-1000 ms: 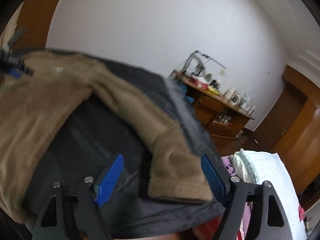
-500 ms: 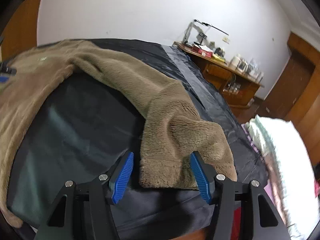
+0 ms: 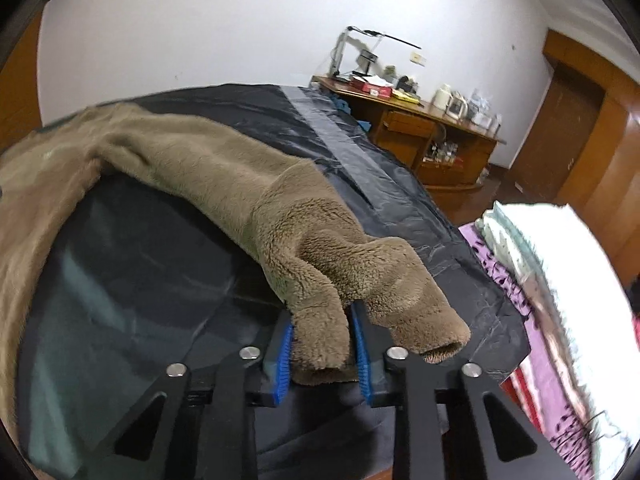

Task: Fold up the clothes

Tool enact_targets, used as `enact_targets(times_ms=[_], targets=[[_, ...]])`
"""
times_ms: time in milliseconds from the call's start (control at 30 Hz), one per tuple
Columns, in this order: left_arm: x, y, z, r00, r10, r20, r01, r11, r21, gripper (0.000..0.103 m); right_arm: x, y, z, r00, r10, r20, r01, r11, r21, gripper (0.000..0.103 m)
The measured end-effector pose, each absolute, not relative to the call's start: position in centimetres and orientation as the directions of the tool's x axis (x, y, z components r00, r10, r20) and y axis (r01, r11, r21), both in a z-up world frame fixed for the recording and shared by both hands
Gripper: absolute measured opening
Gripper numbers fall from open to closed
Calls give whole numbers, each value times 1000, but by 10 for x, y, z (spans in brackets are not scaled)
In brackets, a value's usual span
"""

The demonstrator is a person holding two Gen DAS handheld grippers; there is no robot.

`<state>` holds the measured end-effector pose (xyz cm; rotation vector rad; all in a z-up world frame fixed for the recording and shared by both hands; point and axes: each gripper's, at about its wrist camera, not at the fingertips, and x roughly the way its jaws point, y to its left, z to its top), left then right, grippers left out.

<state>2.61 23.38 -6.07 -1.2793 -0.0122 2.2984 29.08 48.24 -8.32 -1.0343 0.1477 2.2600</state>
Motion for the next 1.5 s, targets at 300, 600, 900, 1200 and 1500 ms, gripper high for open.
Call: enact_targets(times_ms=[300, 600, 900, 1200, 1500], targets=[[24, 230, -57, -423, 450, -787, -419, -867, -271, 103, 303, 504, -30, -789, 122, -602, -483, -729, 486, 16], [33, 222, -35, -416, 520, -746, -450, -831, -328, 103, 263, 446, 21, -924, -178, -339, -128, -691, 711, 16], [59, 183, -3, -432, 647, -628, -518, -748, -415, 103, 156, 331, 46, -844, -415, -340, 117, -761, 638, 16], [51, 152, -13, -441, 694, -569, -495, -717, -491, 103, 41, 263, -20, -687, -433, -583, 48, -828, 559, 31], [27, 161, -49, -371, 639, -674, -398, -765, -506, 103, 32, 306, -27, -784, -402, -473, 30, -786, 618, 67]])
